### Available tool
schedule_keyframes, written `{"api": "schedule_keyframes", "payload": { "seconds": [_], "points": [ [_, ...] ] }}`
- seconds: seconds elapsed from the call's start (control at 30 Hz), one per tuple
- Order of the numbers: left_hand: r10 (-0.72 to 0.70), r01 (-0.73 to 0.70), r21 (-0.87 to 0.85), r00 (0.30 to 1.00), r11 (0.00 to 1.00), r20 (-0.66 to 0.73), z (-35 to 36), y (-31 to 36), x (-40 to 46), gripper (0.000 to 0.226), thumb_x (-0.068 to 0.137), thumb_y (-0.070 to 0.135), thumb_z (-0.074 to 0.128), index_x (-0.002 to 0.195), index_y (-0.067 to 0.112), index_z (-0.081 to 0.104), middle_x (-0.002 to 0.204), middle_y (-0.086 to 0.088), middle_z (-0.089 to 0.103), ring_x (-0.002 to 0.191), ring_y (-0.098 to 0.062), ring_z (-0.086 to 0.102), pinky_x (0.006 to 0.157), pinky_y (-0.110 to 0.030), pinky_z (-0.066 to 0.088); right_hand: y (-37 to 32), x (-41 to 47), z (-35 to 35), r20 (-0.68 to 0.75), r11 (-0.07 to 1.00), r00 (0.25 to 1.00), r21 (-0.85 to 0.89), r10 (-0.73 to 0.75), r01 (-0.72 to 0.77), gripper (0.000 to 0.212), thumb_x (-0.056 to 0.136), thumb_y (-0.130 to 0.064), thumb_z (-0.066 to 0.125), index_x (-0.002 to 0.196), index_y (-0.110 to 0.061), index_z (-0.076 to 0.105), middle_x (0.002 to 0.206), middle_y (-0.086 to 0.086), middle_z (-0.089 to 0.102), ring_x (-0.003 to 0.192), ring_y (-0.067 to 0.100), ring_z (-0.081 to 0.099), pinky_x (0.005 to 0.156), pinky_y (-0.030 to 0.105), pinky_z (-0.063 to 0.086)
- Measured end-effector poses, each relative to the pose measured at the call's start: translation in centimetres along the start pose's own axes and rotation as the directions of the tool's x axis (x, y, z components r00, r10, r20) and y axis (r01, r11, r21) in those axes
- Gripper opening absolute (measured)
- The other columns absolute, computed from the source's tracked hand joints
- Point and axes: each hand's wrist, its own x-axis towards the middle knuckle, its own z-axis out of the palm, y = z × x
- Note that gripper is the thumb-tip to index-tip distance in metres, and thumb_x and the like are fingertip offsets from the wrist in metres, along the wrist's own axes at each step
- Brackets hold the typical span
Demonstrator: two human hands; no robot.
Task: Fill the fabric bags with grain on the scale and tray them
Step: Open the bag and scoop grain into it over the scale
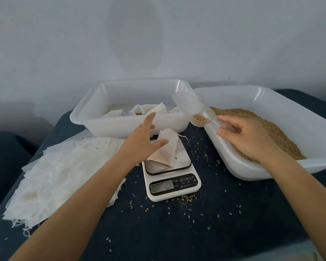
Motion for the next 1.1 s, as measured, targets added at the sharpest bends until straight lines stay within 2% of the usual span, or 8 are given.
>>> {"api": "schedule_keyframes", "payload": {
  "seconds": [0.2,0.73,0.8,0.9,0.97,1.03,1.1],
  "points": [
    [-0.003,0.003,0.027,1.000,1.000,0.003,0.1,-0.6,-0.2,0.082,0.080,0.043,0.067,0.144,0.030,0.017,0.135,0.000,0.045,0.118,-0.019,0.050,0.101,-0.041,0.040,-0.1,-0.1,0.0,-0.008,1.000,1.000,-0.019,-0.013,0.013,0.046,0.088,-0.035,0.066,0.132,-0.036,0.054,0.117,-0.030,0.052,0.103,-0.007,0.050,0.079,0.006,0.027],
    [0.017,-0.016,0.080,1.000,0.997,-0.002,1.0,-1.3,0.0,0.076,0.080,0.046,0.065,0.142,0.029,0.024,0.134,0.001,0.048,0.119,-0.017,0.049,0.099,-0.035,0.040,-0.5,-0.2,0.0,-0.010,0.999,1.000,-0.039,-0.003,0.002,0.046,0.088,-0.034,0.066,0.133,-0.034,0.054,0.119,-0.026,0.052,0.108,-0.004,0.048,0.078,0.003,0.026],
    [0.021,-0.021,0.078,1.000,0.997,-0.008,1.0,-1.5,0.0,0.075,0.080,0.046,0.065,0.141,0.029,0.025,0.133,0.001,0.048,0.119,-0.017,0.049,0.099,-0.035,0.040,-0.7,-0.2,-0.1,-0.004,1.000,1.000,-0.028,-0.004,0.004,0.046,0.089,-0.033,0.065,0.133,-0.033,0.055,0.119,-0.027,0.052,0.105,-0.007,0.049,0.078,0.004,0.026],
    [0.022,-0.021,0.074,1.000,0.997,-0.014,1.0,-1.6,-0.1,0.075,0.080,0.046,0.065,0.141,0.029,0.025,0.133,0.001,0.048,0.119,-0.017,0.049,0.098,-0.036,0.041,-0.9,-0.2,-0.4,-0.015,0.999,1.000,-0.047,0.003,-0.004,0.045,0.089,-0.035,0.063,0.133,-0.035,0.053,0.109,-0.033,0.052,0.089,-0.016,0.047,0.074,0.007,0.029],
    [0.022,-0.021,0.066,1.000,0.998,-0.021,0.8,-1.6,-0.2,0.074,0.080,0.046,0.065,0.141,0.029,0.026,0.132,0.001,0.048,0.118,-0.017,0.049,0.098,-0.036,0.041,-1.0,-0.1,-1.1,-0.059,0.998,0.997,-0.048,0.042,-0.045,0.045,0.090,-0.039,0.061,0.134,-0.036,0.051,0.102,-0.029,0.056,0.082,-0.008,0.054,0.067,0.013,0.036],
    [0.024,-0.023,0.054,0.999,0.998,-0.033,0.7,-1.7,-0.2,0.074,0.080,0.045,0.066,0.140,0.029,0.027,0.131,0.002,0.048,0.117,-0.016,0.049,0.098,-0.035,0.041,-0.7,0.1,-1.8,-0.103,0.991,0.988,-0.057,0.117,-0.124,0.045,0.090,-0.043,0.057,0.133,-0.035,0.051,0.091,-0.024,0.061,0.076,0.008,0.064,0.060,0.021,0.044],
    [0.031,-0.029,0.049,0.999,0.998,-0.044,0.5,-1.7,-0.3,0.074,0.080,0.045,0.066,0.141,0.028,0.027,0.129,0.002,0.049,0.117,-0.015,0.049,0.095,-0.032,0.040,0.0,0.7,-2.4,-0.082,0.958,0.969,-0.157,0.231,-0.242,0.043,0.093,-0.043,0.052,0.134,-0.030,0.051,0.092,-0.014,0.063,0.080,0.017,0.064,0.069,0.032,0.050]
  ]
}}
